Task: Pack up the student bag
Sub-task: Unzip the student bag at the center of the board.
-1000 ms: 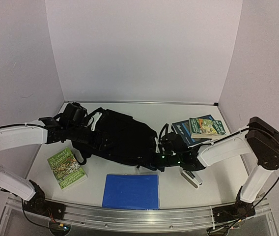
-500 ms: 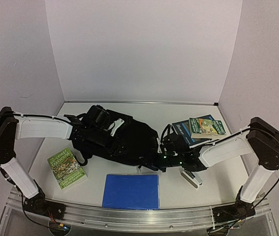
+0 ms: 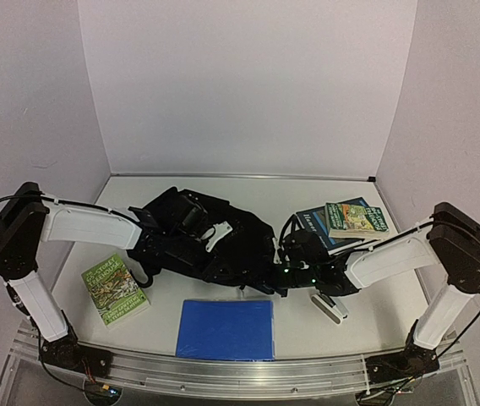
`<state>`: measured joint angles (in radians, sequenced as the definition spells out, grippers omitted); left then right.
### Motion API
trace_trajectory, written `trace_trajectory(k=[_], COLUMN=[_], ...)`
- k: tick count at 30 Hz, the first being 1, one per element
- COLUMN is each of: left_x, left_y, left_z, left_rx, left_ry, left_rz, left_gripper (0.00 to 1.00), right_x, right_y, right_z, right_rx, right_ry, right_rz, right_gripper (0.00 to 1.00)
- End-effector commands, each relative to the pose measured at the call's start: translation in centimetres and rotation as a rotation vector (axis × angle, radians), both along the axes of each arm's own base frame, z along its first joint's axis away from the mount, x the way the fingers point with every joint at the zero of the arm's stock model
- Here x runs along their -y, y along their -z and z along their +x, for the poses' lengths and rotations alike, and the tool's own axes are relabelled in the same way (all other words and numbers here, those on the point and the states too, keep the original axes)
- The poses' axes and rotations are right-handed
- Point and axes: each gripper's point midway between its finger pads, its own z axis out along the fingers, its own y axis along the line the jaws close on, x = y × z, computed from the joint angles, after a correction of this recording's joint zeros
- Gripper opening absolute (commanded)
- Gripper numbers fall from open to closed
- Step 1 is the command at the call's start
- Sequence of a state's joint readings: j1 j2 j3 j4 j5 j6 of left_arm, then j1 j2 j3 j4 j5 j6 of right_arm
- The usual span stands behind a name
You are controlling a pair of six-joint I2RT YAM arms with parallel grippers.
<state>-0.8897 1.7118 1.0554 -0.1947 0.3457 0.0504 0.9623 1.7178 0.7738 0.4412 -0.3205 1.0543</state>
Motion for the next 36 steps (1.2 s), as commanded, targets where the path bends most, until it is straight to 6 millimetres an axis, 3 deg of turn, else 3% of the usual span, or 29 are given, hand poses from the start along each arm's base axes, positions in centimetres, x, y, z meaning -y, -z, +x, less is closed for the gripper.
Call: trace_trajectory(k=[1, 5, 9, 13, 23, 36], left_x=[2.0, 1.7, 0.9, -0.1, -2.7, -6.7], left_y=[-1.2, -0.4, 0.7, 1.4, 2.6, 4.7], left_z=[0.7, 0.1, -0.4, -0.9, -1.8, -3.0], left_rx=[0.088, 0.07, 0.047, 0.032, -0.01, -0.051], left_ry=[0.013, 0.01, -0.014, -0.045, -0.131, -0.241], left_rz=[-0.018, 0.01, 0.036, 0.054, 0.092, 0.196], left_gripper=[0.33, 0.12, 0.01, 0.0, 0.0, 0.0], right_x=[0.1, 1.1, 2.9, 5.0, 8.8, 11.6], right_y=[-2.9, -3.5, -2.9, -2.1, -2.3, -2.4], right_z=[0.7, 1.0, 1.8, 2.6, 5.1, 8.5], right_rx=[0.036, 0.039, 0.028, 0.038, 0.09, 0.101], right_ry=[0.031, 0.074, 0.135, 0.186, 0.253, 0.275], right_rz=[0.072, 0.074, 0.044, -0.046, -0.199, -0.25], right_gripper=[0.0, 0.0, 0.0, 0.0, 0.0, 0.0])
